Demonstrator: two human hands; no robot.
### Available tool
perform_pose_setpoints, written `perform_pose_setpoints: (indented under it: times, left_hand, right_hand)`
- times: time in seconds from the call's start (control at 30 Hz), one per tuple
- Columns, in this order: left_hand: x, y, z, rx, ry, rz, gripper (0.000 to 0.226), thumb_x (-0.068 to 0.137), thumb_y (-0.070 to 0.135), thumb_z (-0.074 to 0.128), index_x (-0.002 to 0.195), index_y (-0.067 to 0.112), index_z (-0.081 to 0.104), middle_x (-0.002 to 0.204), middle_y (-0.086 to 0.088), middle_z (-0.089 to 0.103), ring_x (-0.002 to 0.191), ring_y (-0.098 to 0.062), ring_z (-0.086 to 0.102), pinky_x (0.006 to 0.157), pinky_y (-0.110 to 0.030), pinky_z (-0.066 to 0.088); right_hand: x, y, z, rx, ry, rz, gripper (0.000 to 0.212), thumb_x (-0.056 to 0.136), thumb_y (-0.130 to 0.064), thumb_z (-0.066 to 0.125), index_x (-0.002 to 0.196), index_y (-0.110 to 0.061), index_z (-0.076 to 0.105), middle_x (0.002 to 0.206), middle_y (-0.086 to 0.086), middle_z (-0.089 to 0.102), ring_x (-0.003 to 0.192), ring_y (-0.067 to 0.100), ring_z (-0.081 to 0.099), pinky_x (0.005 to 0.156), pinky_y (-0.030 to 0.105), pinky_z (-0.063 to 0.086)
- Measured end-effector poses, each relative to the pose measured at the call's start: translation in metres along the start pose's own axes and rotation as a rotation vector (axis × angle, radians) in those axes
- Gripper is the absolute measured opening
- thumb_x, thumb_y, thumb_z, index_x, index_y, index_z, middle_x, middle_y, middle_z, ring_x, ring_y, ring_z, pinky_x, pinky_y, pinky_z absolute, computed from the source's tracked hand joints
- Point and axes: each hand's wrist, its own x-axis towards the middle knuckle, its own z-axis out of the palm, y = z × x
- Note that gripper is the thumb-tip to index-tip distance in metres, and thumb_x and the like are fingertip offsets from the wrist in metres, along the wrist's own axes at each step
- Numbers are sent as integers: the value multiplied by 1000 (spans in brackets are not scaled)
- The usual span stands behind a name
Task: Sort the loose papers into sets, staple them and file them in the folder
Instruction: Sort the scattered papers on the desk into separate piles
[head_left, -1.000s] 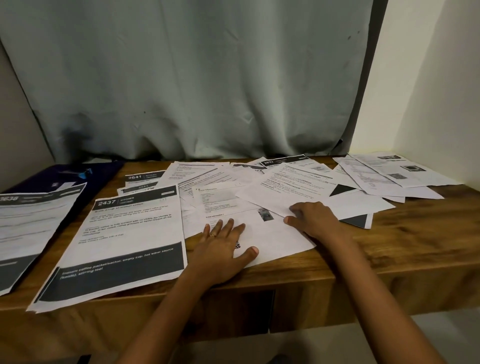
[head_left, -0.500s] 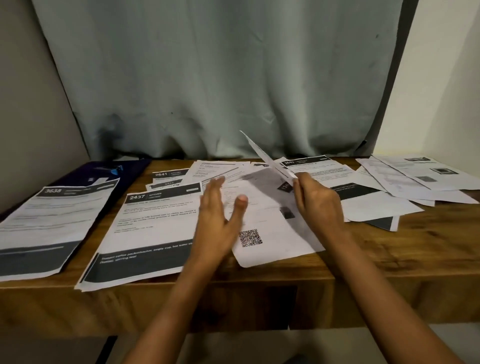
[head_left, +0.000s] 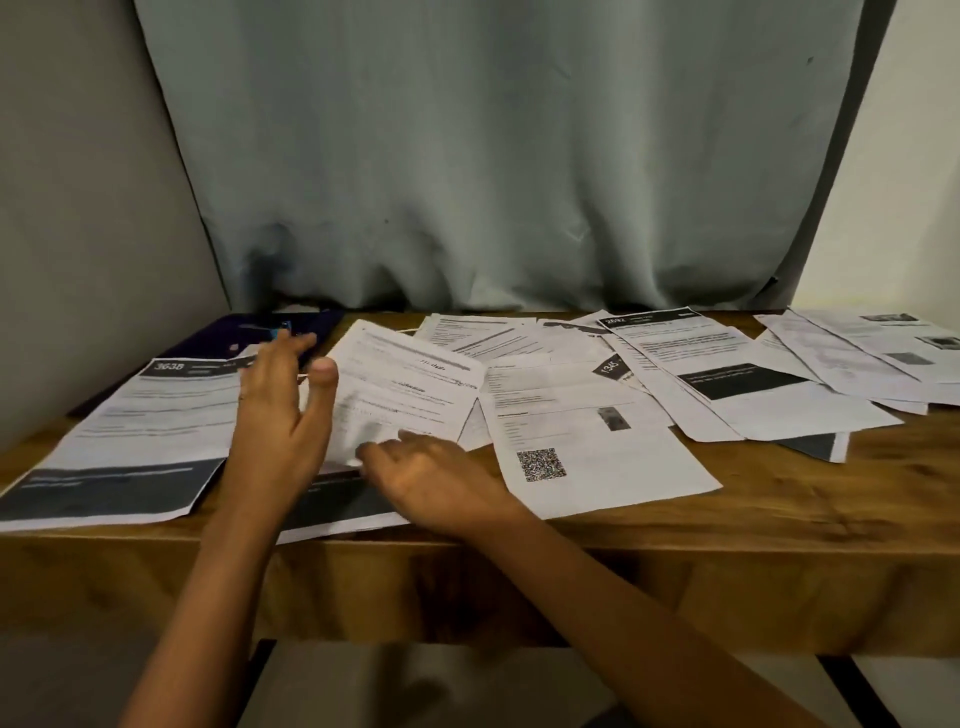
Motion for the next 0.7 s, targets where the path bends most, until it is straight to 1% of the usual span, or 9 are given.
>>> perform_pose_setpoints:
  times: [0.07, 0.13, 0.23, 0.3, 0.37, 0.43, 0.47, 0.57, 0.7]
  left_hand:
    - [-7, -9, 5, 56, -134, 33, 79, 87, 72, 14, 140, 21, 42, 153, -7, 33, 141, -26, 28, 116, -51, 21]
    - [-11, -14, 11, 87, -243, 58, 75, 87, 68, 14, 142, 26, 41, 155, -1, 28, 144, -19, 22, 119, -41, 8]
    - [-13, -19, 20, 55, -341, 43, 75, 86, 70, 11, 141, 30, 42, 154, 2, 32, 144, -15, 21, 117, -36, 4]
    - [-12, -21, 27, 55, -425, 43, 82, 82, 75, 6, 140, 30, 42, 152, 1, 36, 143, -17, 25, 119, -42, 8]
    - [-11, -16, 36, 83, -493, 58, 85, 80, 75, 6, 140, 28, 42, 150, 0, 39, 141, -20, 29, 118, -46, 14]
    - [-14, -5, 46, 139, -553, 86, 86, 77, 77, 7, 141, 30, 41, 151, 1, 37, 141, -20, 28, 118, -47, 17]
    - [-17, 2, 51, 177, -597, 110, 89, 75, 79, 6, 143, 32, 38, 153, 3, 33, 143, -19, 23, 118, -45, 13]
    - [-30, 19, 72, 259, -738, 171, 98, 65, 86, 2, 147, 37, 28, 159, 5, 17, 147, -17, 10, 118, -43, 2]
    - [-40, 30, 96, 329, -841, 94, 102, 61, 87, 3, 150, 39, 14, 160, 3, 8, 148, -23, 3, 117, -48, -2]
  right_hand:
    - [-3, -5, 6, -3, -35, -64, 15, 81, -7, 68, 93, -1, 62, 76, 17, 69, 63, 33, 66, 66, 36, 55]
    - [-5, -7, 10, 26, -87, -80, 13, 87, -9, 63, 96, 0, 62, 78, 20, 68, 70, 34, 67, 89, 43, 50]
    - [-11, -9, 3, 109, -287, 42, 30, 100, -23, 43, 119, -3, 56, 114, 21, 64, 112, 32, 57, 115, 45, 20]
    - [-18, -5, -12, 217, -291, 146, 36, 102, -29, 37, 127, -8, 52, 131, 14, 57, 129, 23, 45, 119, 41, 9]
    - [-30, 7, -35, 287, -154, 290, 37, 102, -31, 37, 130, -13, 52, 137, 6, 54, 131, 15, 42, 120, 37, 6]
    - [-51, 33, -59, 205, -151, 478, 43, 102, -39, 36, 141, -22, 42, 150, -2, 39, 137, 11, 32, 116, 27, 0]
    - [-65, 47, -68, 147, -198, 564, 49, 100, -44, 36, 146, -26, 34, 155, -4, 29, 141, 12, 25, 114, 25, 2]
    - [-107, 84, -83, 75, -360, 748, 59, 98, -53, 33, 151, -32, 18, 160, 0, 8, 147, 23, 12, 117, 39, 7]
    - [-139, 97, -81, 102, -661, 891, 59, 99, -55, 22, 152, -36, 3, 158, 2, -18, 146, 33, -11, 117, 44, -4]
